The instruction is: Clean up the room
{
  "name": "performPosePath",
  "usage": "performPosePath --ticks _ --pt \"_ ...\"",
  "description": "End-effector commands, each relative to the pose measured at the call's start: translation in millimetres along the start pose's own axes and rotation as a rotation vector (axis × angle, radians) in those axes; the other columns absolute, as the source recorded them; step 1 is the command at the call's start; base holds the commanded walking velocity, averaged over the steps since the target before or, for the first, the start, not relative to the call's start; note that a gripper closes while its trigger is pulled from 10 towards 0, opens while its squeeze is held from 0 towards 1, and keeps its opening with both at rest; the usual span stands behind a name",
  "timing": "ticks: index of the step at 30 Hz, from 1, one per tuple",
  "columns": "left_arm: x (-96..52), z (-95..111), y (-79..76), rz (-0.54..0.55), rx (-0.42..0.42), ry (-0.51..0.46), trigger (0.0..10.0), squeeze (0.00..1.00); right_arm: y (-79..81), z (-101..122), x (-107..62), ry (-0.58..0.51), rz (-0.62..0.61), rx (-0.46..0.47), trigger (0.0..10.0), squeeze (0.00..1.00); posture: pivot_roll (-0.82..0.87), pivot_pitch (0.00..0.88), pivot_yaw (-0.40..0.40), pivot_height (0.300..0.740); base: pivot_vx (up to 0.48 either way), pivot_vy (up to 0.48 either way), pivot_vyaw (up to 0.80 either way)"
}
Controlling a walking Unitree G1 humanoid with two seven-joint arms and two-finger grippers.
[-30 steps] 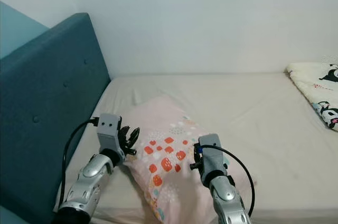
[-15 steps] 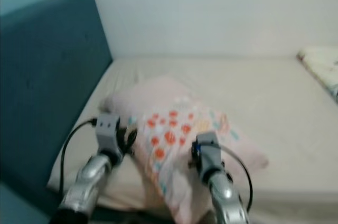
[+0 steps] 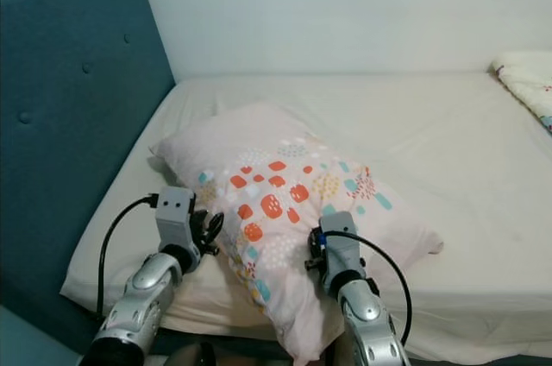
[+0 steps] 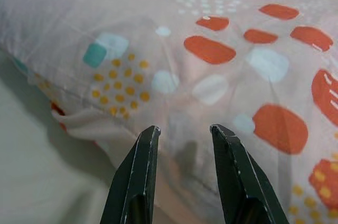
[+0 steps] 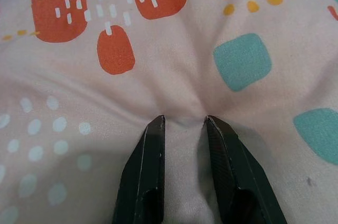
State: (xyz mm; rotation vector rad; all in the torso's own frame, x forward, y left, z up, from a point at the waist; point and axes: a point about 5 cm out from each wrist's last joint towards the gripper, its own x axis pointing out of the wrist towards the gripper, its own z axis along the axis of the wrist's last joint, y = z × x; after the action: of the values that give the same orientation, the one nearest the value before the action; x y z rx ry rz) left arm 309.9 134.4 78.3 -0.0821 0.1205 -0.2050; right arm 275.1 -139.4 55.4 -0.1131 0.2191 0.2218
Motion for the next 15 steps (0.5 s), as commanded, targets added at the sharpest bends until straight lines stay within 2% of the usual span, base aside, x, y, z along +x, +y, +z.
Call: performPosePath --ticks 1,3,4,5,7,9,10,11,12,13,15 --pt "-0.9 1 4.8 0.009 -0.012 0.001 10.0 0.00 -0.1 -5 -0.7 0.023 -0.008 0.017 10.0 0.00 -0.02 0.000 0.022 0.580 0.000 0.000 0.00" --pt "-0.5 3 4.2 0.002 -0.023 -0.010 10.0 0.00 -0.3 -4 -0.6 0.021 -0.010 0.022 10.0 0.00 -0.03 0.000 0.021 0.576 0.000 0.000 0.00" --pt "0.2 6 3.2 -0.011 -0.075 -0.024 10.0 0.00 -0.5 -3 -0.6 0.013 -0.010 0.026 10.0 0.00 -0.03 0.000 0.019 0.571 0.000 0.000 0.00" --pt "0.2 6 3.2 -0.011 -0.075 -0.024 10.0 0.00 -0.5 -3 -0.6 0.013 -0.010 0.026 10.0 0.00 -0.03 0.000 0.019 0.571 0.000 0.000 0.00" --pt "2.5 13 2.4 -0.021 -0.239 -0.058 10.0 0.00 -2.2 4 -0.3 -0.025 -0.014 0.037 10.0 0.00 -0.03 0.000 0.014 0.566 0.000 0.000 0.00" --pt "5.5 14 3.6 -0.014 -0.388 -0.048 10.0 0.00 -4.9 14 0.3 -0.080 -0.025 0.054 10.0 0.00 -0.03 0.000 0.012 0.566 0.000 0.000 0.00" --pt "7.2 12 4.0 -0.009 -0.450 -0.029 10.0 0.00 -7.0 19 0.9 -0.105 -0.034 0.059 10.0 0.00 -0.03 0.002 0.010 0.566 0.000 0.000 0.00" --pt "7.2 12 4.0 -0.009 -0.450 -0.029 10.0 0.00 -7.0 19 0.9 -0.105 -0.034 0.059 10.0 0.00 -0.03 0.002 0.010 0.566 0.000 0.000 0.00" --pt "9.8 8 3.5 -0.003 -0.538 -0.003 10.0 0.00 -10.8 25 1.9 -0.136 -0.049 0.058 10.0 0.00 -0.03 0.005 0.009 0.566 0.000 0.000 0.00" --pt "12.5 2 2.2 -0.003 -0.555 0.026 10.0 0.81 -15.7 31 3.7 -0.156 -0.066 0.064 10.0 0.00 -0.03 0.012 0.006 0.566 0.000 0.000 0.00" --pt "14.2 -1 1.2 -0.004 -0.560 0.046 10.0 0.81 -19.0 34 4.9 -0.168 -0.077 0.069 10.0 0.00 -0.03 0.012 0.006 0.566 0.000 0.000 0.00"
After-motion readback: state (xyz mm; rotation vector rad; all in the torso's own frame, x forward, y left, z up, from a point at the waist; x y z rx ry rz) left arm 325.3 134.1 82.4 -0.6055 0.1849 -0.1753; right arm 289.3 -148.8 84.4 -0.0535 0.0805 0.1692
